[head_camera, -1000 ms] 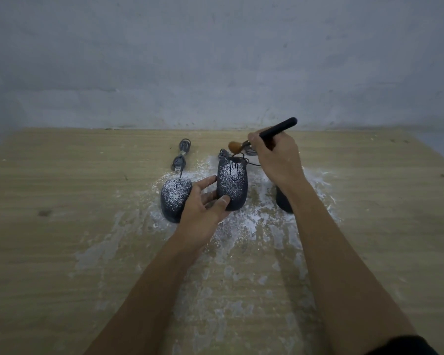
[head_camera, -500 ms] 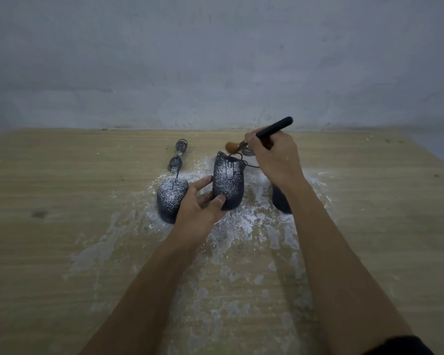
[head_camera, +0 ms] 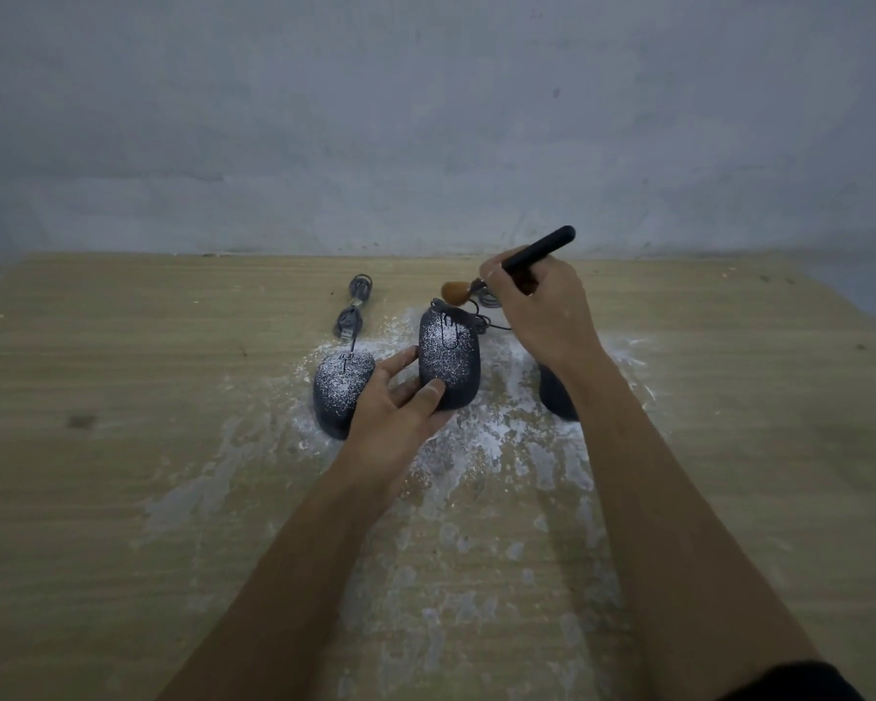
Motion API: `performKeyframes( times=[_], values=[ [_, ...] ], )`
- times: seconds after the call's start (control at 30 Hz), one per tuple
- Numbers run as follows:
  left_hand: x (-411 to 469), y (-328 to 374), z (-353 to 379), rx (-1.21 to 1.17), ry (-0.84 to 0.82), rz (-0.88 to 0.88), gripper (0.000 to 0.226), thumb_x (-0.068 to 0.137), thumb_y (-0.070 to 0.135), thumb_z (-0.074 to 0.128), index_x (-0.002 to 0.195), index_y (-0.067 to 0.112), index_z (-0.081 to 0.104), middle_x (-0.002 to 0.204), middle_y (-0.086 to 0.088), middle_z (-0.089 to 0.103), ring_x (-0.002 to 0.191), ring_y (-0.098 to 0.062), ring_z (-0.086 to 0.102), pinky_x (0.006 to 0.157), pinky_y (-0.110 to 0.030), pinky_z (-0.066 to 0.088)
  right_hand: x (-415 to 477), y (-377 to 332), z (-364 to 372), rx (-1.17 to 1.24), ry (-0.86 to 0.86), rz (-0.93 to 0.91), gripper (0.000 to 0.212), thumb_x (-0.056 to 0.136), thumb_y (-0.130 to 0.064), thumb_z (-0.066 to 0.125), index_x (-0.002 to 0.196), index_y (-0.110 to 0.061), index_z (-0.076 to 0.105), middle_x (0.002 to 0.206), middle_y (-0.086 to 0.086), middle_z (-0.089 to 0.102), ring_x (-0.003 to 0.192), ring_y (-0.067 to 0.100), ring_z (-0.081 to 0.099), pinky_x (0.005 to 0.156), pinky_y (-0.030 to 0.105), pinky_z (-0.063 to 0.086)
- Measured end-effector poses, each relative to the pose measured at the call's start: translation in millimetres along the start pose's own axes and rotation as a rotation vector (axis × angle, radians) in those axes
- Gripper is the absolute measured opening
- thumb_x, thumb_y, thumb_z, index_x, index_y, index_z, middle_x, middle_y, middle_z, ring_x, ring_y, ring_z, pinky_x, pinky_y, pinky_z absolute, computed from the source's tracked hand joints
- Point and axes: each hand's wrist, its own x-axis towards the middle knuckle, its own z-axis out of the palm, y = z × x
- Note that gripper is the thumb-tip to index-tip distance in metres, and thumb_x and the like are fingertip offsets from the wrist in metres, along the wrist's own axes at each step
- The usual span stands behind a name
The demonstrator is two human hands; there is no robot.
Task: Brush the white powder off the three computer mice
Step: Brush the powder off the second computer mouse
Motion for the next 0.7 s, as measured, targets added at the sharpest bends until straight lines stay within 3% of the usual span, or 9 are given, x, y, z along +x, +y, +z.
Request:
performKeyframes(
  times=[0.07, 0.13, 0.27, 0.33, 0.4, 0.47, 0.53, 0.6, 0.7],
  values=[
    [0.1, -0.3, -0.3, 0.010, -0.001, 0.005, 0.037, 0.095, -0.004, 0.058, 0.119, 0.025, 0.054, 0.101, -0.001, 0.077, 0.100, -0.020, 0.074, 0.085, -0.034, 0.060, -1.4, 1.5, -0.6, -0.035, -0.071, -0.009, 0.013, 0.099, -0.030, 0.064, 0.092, -0.023, 0.072, 0.086, 0.008, 0.075, 0.079, 0.023, 0.069, 0.073, 0.039, 0.056],
    [0.5, -0.5, -0.6, 0.015, 0.001, 0.008, 0.038, 0.095, -0.004, 0.059, 0.120, 0.025, 0.054, 0.098, 0.000, 0.078, 0.098, -0.018, 0.074, 0.083, -0.033, 0.061, -0.9, 0.3, -1.0, -0.004, -0.047, -0.010, 0.013, 0.097, -0.026, 0.063, 0.085, -0.022, 0.069, 0.080, 0.011, 0.073, 0.069, 0.023, 0.065, 0.069, 0.041, 0.055],
    [1.5, -1.4, -1.2, 0.022, -0.010, 0.010, 0.036, 0.095, -0.002, 0.059, 0.115, 0.027, 0.055, 0.093, 0.006, 0.079, 0.097, -0.018, 0.074, 0.079, -0.030, 0.060, 1.9, 0.1, -3.8, 0.015, -0.016, -0.030, 0.011, 0.099, -0.030, 0.064, 0.093, -0.024, 0.070, 0.086, -0.002, 0.073, 0.080, 0.011, 0.069, 0.071, 0.028, 0.056],
    [1.8, -1.7, -1.3, 0.029, -0.016, 0.015, 0.036, 0.095, -0.002, 0.059, 0.113, 0.029, 0.055, 0.093, 0.008, 0.079, 0.097, -0.016, 0.074, 0.076, -0.027, 0.060, 1.2, 1.8, -3.9, -0.019, -0.084, -0.026, 0.014, 0.098, -0.029, 0.064, 0.093, -0.019, 0.072, 0.082, -0.002, 0.072, 0.072, 0.008, 0.065, 0.063, 0.022, 0.053],
    [2.3, -1.9, -1.4, 0.031, -0.019, 0.016, 0.035, 0.095, -0.001, 0.059, 0.113, 0.029, 0.054, 0.093, 0.008, 0.079, 0.097, -0.016, 0.074, 0.075, -0.027, 0.060, 0.2, 0.5, -3.6, 0.009, -0.082, -0.029, 0.014, 0.097, -0.025, 0.063, 0.088, -0.017, 0.071, 0.072, 0.000, 0.068, 0.060, 0.008, 0.060, 0.055, 0.024, 0.050],
    [2.7, -2.0, -1.4, 0.027, -0.015, 0.014, 0.035, 0.095, -0.001, 0.059, 0.114, 0.028, 0.054, 0.093, 0.007, 0.079, 0.098, -0.017, 0.074, 0.076, -0.028, 0.060, 0.9, -1.0, -4.5, 0.045, -0.026, -0.029, 0.013, 0.097, -0.027, 0.063, 0.088, -0.020, 0.069, 0.078, 0.002, 0.071, 0.069, 0.014, 0.066, 0.064, 0.029, 0.054],
    [2.7, -1.9, -1.6, 0.019, -0.009, 0.011, 0.035, 0.095, -0.001, 0.060, 0.115, 0.027, 0.055, 0.095, 0.006, 0.079, 0.098, -0.018, 0.074, 0.078, -0.029, 0.060, 0.3, -1.7, -5.3, 0.021, -0.069, -0.035, 0.014, 0.097, -0.028, 0.063, 0.089, -0.020, 0.071, 0.079, 0.001, 0.073, 0.069, 0.009, 0.065, 0.062, 0.024, 0.054],
    [2.3, -1.1, -1.5, 0.014, -0.008, 0.009, 0.035, 0.095, -0.001, 0.059, 0.118, 0.025, 0.054, 0.096, 0.004, 0.079, 0.098, -0.019, 0.074, 0.078, -0.030, 0.060, -1.6, -3.1, -4.1, 0.032, -0.079, -0.015, 0.015, 0.095, -0.024, 0.063, 0.082, -0.018, 0.069, 0.063, -0.010, 0.065, 0.052, 0.000, 0.053, 0.048, 0.015, 0.042],
    [1.0, 0.6, -0.2, 0.003, 0.003, 0.000, 0.038, 0.095, -0.001, 0.059, 0.125, 0.022, 0.051, 0.105, -0.003, 0.076, 0.100, -0.019, 0.074, 0.080, -0.031, 0.060, -4.5, -5.1, -5.9, 0.107, 0.048, -0.013, 0.015, 0.097, -0.025, 0.063, 0.083, -0.023, 0.066, 0.062, -0.022, 0.066, 0.057, -0.004, 0.059, 0.053, 0.010, 0.043]
  ],
)
